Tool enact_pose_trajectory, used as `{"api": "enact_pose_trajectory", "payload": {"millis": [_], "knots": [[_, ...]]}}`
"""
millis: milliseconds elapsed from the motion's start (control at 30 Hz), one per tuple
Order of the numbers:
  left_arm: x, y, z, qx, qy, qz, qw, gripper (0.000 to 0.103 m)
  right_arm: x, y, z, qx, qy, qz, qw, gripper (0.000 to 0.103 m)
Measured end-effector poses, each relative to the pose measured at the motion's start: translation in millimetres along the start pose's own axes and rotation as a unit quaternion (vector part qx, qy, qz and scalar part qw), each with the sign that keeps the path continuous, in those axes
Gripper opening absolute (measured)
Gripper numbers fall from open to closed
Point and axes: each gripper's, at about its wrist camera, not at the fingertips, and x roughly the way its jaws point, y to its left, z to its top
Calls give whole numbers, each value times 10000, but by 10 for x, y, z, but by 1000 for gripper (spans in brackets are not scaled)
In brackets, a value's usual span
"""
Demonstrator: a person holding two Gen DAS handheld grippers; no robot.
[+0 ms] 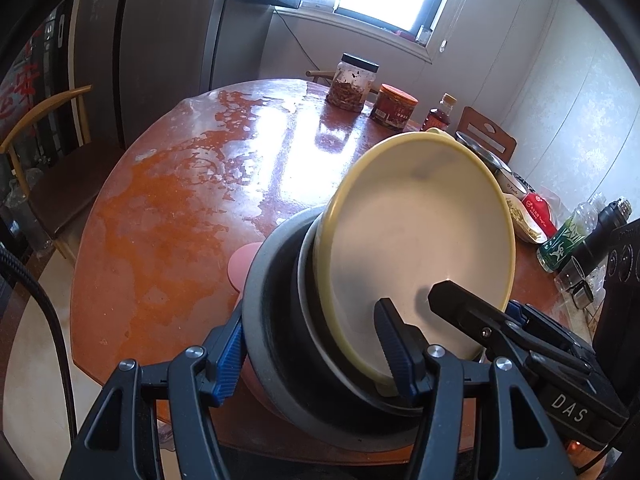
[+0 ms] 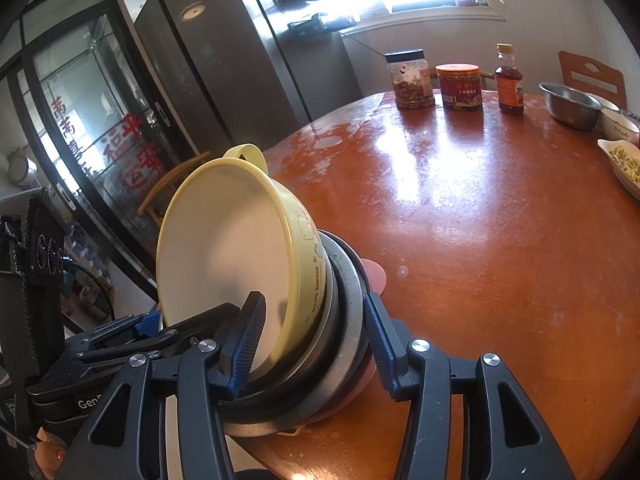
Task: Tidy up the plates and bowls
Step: 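Lift the nested bowl stack and carry it over the pink plate stack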
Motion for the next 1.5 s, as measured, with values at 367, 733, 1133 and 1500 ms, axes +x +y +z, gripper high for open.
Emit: {"api": "enact_pose_trajectory", "payload": {"millis": [367, 733, 1133, 1500], "knots": [[-40, 33, 32, 13, -96, 87, 9999, 62, -9, -104, -1, 229, 22, 20, 9997, 70], [-417, 95, 36, -77, -522, 144, 9985, 64, -256, -169, 20, 271, -195, 71, 9994, 75], [-708, 589, -209, -230, -656, 1203, 9903, 66, -663, -366, -94, -52, -422, -231, 9988, 75], [-206, 582, -212, -2, -146, 1098, 9939, 66, -574, -495, -210, 20, -204, -167, 9997, 75]]}}
